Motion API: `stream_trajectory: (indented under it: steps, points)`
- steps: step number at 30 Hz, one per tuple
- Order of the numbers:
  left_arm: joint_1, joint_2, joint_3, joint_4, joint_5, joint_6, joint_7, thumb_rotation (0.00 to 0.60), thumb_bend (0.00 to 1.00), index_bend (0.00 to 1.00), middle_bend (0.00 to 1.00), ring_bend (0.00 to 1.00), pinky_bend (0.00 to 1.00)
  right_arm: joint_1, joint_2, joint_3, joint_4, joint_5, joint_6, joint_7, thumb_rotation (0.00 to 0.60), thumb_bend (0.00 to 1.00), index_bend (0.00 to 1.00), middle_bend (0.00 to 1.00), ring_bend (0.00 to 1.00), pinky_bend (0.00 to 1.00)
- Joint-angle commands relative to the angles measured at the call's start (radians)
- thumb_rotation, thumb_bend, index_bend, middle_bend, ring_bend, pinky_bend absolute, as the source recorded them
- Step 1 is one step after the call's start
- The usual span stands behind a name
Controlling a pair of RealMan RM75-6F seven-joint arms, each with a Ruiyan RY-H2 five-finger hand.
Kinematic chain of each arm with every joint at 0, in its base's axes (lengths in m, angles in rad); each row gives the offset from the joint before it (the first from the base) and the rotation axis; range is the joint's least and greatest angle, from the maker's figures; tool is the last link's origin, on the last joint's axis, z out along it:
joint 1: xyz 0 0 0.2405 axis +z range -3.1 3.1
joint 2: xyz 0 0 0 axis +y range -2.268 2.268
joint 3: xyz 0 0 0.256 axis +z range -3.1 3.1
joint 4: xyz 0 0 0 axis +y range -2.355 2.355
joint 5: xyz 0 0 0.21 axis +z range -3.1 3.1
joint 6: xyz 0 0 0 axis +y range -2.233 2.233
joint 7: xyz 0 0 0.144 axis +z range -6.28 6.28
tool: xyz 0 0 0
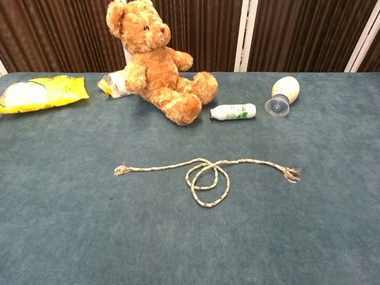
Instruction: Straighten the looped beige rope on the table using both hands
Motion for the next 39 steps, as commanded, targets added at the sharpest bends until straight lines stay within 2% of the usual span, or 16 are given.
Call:
stream_trajectory:
  steps: [1,8,14,16,19,22,30,35,39]
  points:
    - [-0.010,-0.011,0.009,0.007,0.017,-0.015,0.002,0.600,0.46,0.00,0.00,0.00,0.10,-0.001,0.002,-0.002,-0.002,-0.005,0.004,0.004,0.600,0.32,0.00,0.00,0.00,0.00]
    - [-0.060,-0.079,0.029,0.042,0.121,-0.042,-0.052,0.600,0.46,0.00,0.00,0.00,0.10,-0.006,0.004,-0.005,-0.003,-0.015,0.014,0.012,0.600,0.32,0.00,0.00,0.00,0.00]
    - [-0.168,-0.186,0.012,0.044,0.152,-0.171,-0.062,0.600,0.45,0.01,0.03,0.00,0.12,-0.004,0.001,-0.003,0.000,-0.013,0.010,0.013,0.600,0.32,0.00,0.00,0.00,0.00]
    - [-0.203,-0.244,-0.002,0.055,0.141,-0.216,-0.056,0.600,0.45,0.05,0.03,0.00,0.13,-0.003,0.001,-0.003,0.000,-0.011,0.008,0.012,0.600,0.32,0.00,0.00,0.00,0.00]
    - [-0.247,-0.330,-0.024,0.085,0.105,-0.283,-0.023,0.600,0.44,0.18,0.03,0.00,0.14,-0.003,0.000,-0.001,0.000,-0.009,0.008,0.011,0.600,0.32,0.00,0.00,0.00,0.00]
    - [-0.284,-0.411,-0.047,0.119,0.063,-0.339,0.028,0.600,0.44,0.26,0.03,0.00,0.14,-0.003,0.001,-0.001,0.001,-0.010,0.009,0.013,0.600,0.32,0.00,0.00,0.00,0.00]
    - [-0.346,-0.558,-0.111,0.190,-0.059,-0.399,0.156,0.600,0.45,0.31,0.03,0.00,0.14,0.000,0.003,0.003,0.005,0.003,-0.003,0.015,0.600,0.32,0.00,0.00,0.00,0.00]
    - [-0.375,-0.621,-0.136,0.276,-0.083,-0.388,0.209,0.600,0.44,0.33,0.04,0.00,0.14,0.003,0.004,0.005,0.007,0.010,-0.010,0.018,0.600,0.32,0.00,0.00,0.00,0.00]
    - [-0.396,-0.662,-0.148,0.346,-0.114,-0.399,0.228,0.600,0.44,0.39,0.06,0.00,0.14,0.004,0.006,0.006,0.006,0.012,-0.011,0.019,0.600,0.32,0.00,0.00,0.00,0.00]
